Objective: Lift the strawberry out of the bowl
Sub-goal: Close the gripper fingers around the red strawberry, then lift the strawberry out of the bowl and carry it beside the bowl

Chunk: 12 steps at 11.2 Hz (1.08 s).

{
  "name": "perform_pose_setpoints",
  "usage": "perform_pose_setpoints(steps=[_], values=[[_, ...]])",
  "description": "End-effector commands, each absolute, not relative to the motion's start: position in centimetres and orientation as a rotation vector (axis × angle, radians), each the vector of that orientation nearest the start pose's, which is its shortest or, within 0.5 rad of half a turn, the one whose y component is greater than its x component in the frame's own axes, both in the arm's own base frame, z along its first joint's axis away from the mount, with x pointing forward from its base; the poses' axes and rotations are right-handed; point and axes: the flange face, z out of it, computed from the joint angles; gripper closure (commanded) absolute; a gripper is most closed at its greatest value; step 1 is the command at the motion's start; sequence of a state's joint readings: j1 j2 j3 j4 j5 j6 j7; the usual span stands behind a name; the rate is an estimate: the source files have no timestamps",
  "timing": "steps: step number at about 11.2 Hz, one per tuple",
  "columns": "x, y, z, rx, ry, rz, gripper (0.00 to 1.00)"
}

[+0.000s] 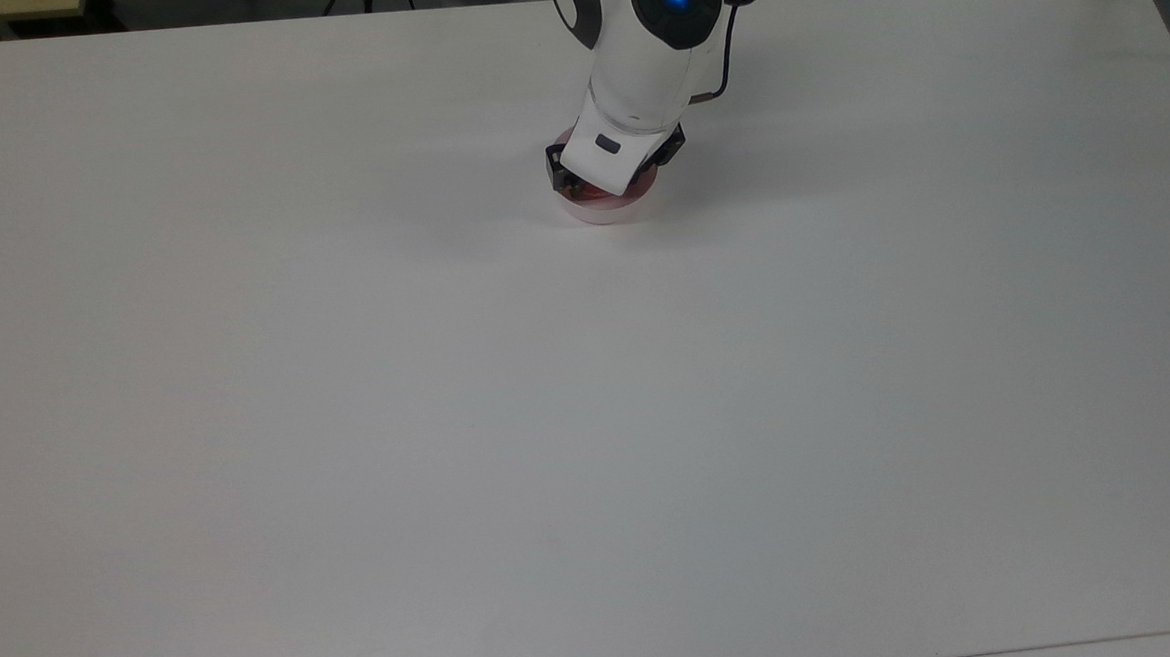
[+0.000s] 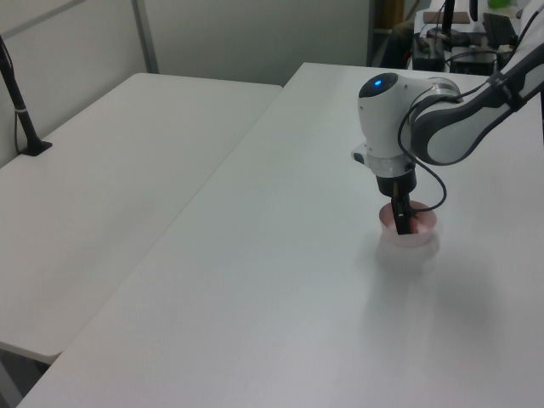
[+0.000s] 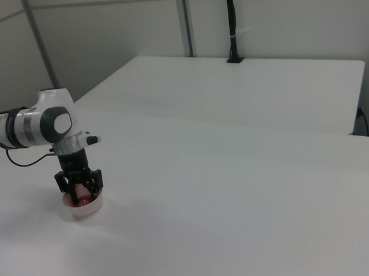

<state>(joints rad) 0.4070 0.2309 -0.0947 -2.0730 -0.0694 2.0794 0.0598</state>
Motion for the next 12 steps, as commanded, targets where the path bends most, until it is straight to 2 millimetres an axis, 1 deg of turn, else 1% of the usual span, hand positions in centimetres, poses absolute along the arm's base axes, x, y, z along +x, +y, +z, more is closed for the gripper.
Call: perform_pose_setpoints(steps=[1,2,3,4,5,6,7,8,9,10,11,12], values=[[52.9,16.6,33.2,-3.212,-0.439,0.229,0.70],[53.2,16.5,35.1,-3.207,-0.425,0.211,0.70],[53.6,16.5,37.2,-3.192,-0.410,0.237,0.70],[54.1,16.1,39.2,-3.151,-0.407,0.245,0.70],[54.7,14.6,40.6,-3.121,-0.408,0.242,0.70],[55.8,12.4,41.4,-3.123,-0.379,0.200,0.69],[57.1,9.2,41.3,-3.133,-0.336,0.148,0.69],[58.7,4.9,40.9,-3.144,-0.292,0.069,0.69],[59.5,0.8,40.2,-3.154,-0.268,0.037,0.69],[60.2,-2.3,39.5,-3.164,-0.252,0.000,0.68],[61.0,-4.8,37.9,-3.180,-0.216,-0.002,0.68],[61.8,-6.4,36.0,-3.204,-0.197,0.019,0.68]])
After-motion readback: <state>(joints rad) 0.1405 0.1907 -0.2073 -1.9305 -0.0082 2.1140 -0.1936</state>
